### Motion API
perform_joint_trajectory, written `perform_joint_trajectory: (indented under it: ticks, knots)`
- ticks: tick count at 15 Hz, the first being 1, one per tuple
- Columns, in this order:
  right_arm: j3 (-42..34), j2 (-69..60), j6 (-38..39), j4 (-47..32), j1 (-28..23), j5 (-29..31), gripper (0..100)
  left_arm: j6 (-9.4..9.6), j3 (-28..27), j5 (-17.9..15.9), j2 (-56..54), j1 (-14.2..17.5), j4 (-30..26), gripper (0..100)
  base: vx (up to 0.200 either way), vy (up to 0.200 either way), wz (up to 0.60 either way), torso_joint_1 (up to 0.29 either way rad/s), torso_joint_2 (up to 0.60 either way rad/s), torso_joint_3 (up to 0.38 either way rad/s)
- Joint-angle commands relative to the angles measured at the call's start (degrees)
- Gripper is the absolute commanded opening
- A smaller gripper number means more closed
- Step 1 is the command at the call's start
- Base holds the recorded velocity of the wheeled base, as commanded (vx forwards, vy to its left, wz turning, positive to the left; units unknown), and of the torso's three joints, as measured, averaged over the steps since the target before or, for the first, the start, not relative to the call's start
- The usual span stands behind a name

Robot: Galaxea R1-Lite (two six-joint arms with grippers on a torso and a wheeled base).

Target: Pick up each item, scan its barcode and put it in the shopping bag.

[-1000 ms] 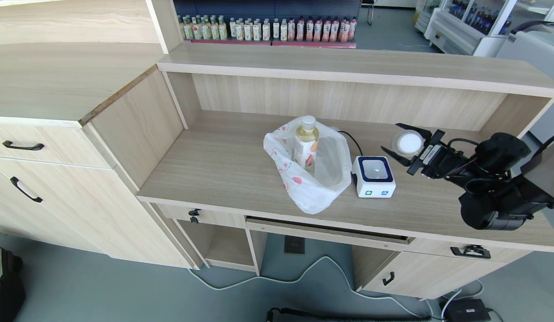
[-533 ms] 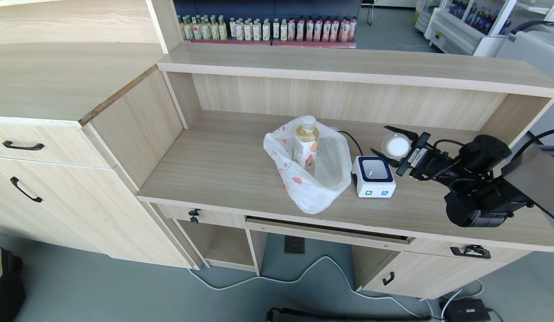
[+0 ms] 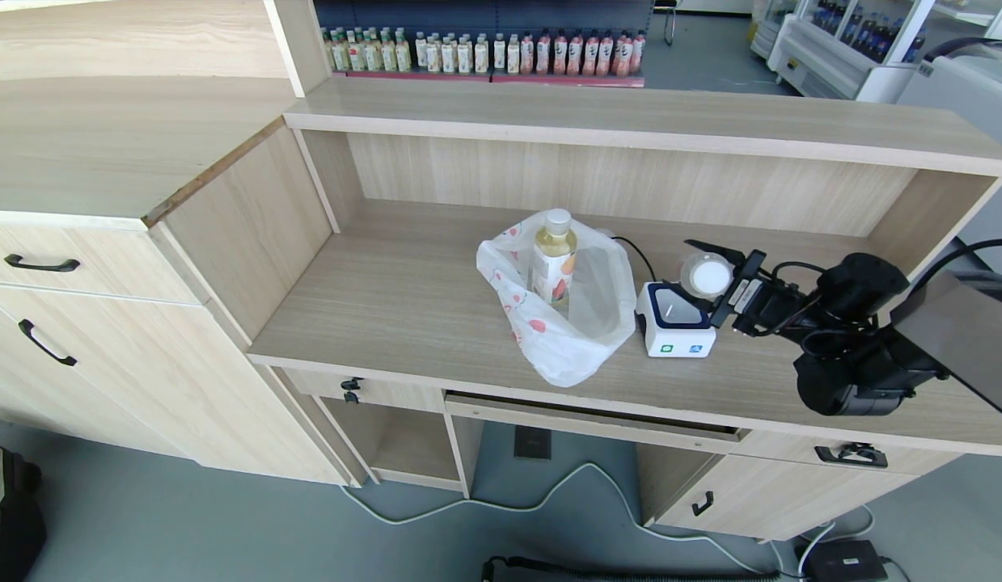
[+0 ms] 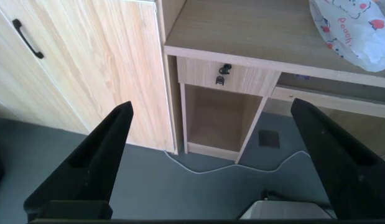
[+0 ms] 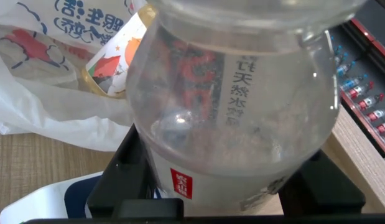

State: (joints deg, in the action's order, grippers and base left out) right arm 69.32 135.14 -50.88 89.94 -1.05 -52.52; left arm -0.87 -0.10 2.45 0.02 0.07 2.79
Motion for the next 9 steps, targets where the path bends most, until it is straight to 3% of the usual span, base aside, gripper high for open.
perform_joint_trajectory:
  ticks: [1, 9]
  knots:
    - [0.21, 0.82, -0.09, 0.06, -0.01, -0.04, 0, -0.01, 0.01, 0.01, -0.02, 0.01, 0.02, 100, 0.000, 0.000, 0.00, 0.000, 0.00, 0.000]
    - [4.69, 4.07, 0.08, 0.06, 1.58, -0.04, 0, -0.01, 0.01, 0.01, -0.02, 0.01, 0.02, 100, 0.000, 0.000, 0.00, 0.000, 0.00, 0.000]
